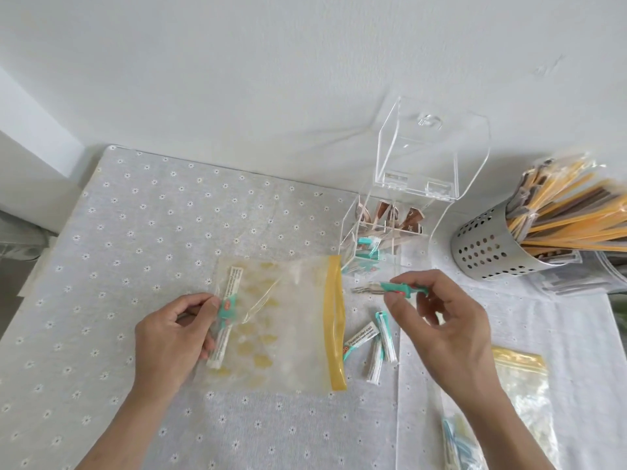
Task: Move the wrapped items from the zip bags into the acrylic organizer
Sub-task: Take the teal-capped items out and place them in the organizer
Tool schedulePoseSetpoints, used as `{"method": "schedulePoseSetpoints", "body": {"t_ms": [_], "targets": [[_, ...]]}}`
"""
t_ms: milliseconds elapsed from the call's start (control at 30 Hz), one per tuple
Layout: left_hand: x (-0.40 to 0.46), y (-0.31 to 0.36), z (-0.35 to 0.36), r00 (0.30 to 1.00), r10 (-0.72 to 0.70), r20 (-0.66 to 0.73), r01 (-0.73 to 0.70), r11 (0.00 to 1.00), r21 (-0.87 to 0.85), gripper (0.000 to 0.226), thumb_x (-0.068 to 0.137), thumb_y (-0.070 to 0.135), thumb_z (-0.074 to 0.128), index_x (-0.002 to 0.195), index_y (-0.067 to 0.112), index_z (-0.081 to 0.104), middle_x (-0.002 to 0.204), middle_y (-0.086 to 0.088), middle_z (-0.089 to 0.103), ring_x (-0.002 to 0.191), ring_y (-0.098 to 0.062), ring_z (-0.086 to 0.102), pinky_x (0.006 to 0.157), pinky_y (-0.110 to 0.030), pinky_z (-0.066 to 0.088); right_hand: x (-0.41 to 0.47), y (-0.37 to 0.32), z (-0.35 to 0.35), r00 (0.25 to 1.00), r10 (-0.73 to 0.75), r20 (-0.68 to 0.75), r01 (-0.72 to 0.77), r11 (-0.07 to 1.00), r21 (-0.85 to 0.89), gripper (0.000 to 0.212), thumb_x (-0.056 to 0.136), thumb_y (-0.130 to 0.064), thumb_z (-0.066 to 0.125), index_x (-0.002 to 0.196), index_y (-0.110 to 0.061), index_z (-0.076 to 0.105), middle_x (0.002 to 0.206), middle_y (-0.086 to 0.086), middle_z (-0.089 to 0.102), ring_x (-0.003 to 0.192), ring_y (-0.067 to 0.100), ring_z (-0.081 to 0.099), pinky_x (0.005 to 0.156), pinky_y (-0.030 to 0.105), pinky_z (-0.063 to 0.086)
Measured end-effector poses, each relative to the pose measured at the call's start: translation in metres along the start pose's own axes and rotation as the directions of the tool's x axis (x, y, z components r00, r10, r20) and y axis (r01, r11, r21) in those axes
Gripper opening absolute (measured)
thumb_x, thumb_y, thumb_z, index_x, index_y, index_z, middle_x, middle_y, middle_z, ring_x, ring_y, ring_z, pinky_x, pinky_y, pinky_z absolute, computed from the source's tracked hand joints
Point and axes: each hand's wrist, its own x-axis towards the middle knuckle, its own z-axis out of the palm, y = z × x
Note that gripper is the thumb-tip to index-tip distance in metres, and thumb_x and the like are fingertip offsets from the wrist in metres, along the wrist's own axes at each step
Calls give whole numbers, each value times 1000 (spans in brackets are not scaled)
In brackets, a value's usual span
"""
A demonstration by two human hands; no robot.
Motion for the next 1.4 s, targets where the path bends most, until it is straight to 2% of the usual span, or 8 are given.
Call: {"method": "schedulePoseSetpoints", "body": {"t_ms": [200, 333, 467, 800, 1000, 1133, 1267, 1400], "targets": [[-3, 3, 0, 1000, -4, -9, 4, 1000, 6, 9, 97, 13, 79, 90, 17, 83, 51, -12, 66, 39, -17, 57, 44, -21, 53, 34, -10, -4, 985, -145, -93, 124, 972, -201, 18, 91, -18, 81, 103, -30, 75, 85, -29, 64, 67, 12, 50, 63, 15, 40], [-3, 6, 1, 1000, -8, -9, 8, 1000, -2, 9, 97, 12, 79, 90, 15, 83, 50, -12, 65, 38, -16, 56, 43, -20, 52, 53, -2, 5, 965, -244, -93, 188, 896, -401, 20, 91, -16, 78, 109, -25, 76, 97, -16, 68, 70, 17, 53, 67, 28, 47], [-3, 6, 1, 1000, 3, -8, -3, 1000, -3, 9, 97, 11, 79, 90, 14, 83, 49, -12, 64, 37, -16, 55, 42, -20, 51, 59, 4, 7, 951, -300, -77, 222, 834, -505, 19, 89, -10, 78, 106, -19, 77, 91, -16, 61, 77, 6, 45, 70, 26, 42], [-2, 3, 1, 1000, 0, -18, 0, 1000, -23, 9, 96, 10, 79, 89, 14, 83, 49, -14, 64, 38, -17, 54, 41, -19, 50, 59, -6, -9, 957, -290, -26, 222, 784, -580, 18, 85, -13, 78, 99, -23, 80, 79, -34, 47, 75, 3, 38, 67, 22, 32], [-1, 0, 2, 1000, 3, -24, -3, 1000, -20, 11, 96, 12, 80, 88, 18, 84, 49, -12, 64, 38, -16, 56, 42, -18, 50, 62, -10, -6, 970, -242, 38, 213, 755, -620, 17, 86, -18, 76, 98, -29, 77, 96, -15, 73, 87, 16, 60, 67, 38, 55], [-2, 3, 0, 1000, 12, -11, -12, 1000, 10, 7, 97, 14, 79, 92, 17, 84, 51, -11, 67, 41, -14, 59, 47, -19, 53, 70, -14, 2, 974, -204, 95, 216, 737, -641, 19, 88, -23, 72, 104, -32, 76, 102, -15, 72, 98, 20, 67, 73, 39, 58], [-3, 5, 0, 1000, 4, -9, -4, 1000, 10, 7, 96, 12, 79, 92, 15, 84, 51, -12, 67, 40, -14, 59, 45, -19, 53, 68, -12, -1, 977, -193, 88, 207, 771, -602, 34, 89, -19, 71, 120, -32, 71, 103, -15, 66, 88, 5, 60, 76, 39, 57], [-5, 6, 0, 1000, -1, -11, 1, 1000, 7, 7, 96, 11, 79, 91, 14, 84, 52, -13, 67, 40, -15, 59, 44, -20, 53, 54, -7, -8, 971, -239, 22, 220, 850, -479, 29, 90, -15, 77, 116, -28, 74, 99, -14, 64, 73, -7, 50, 68, 28, 47]]}}
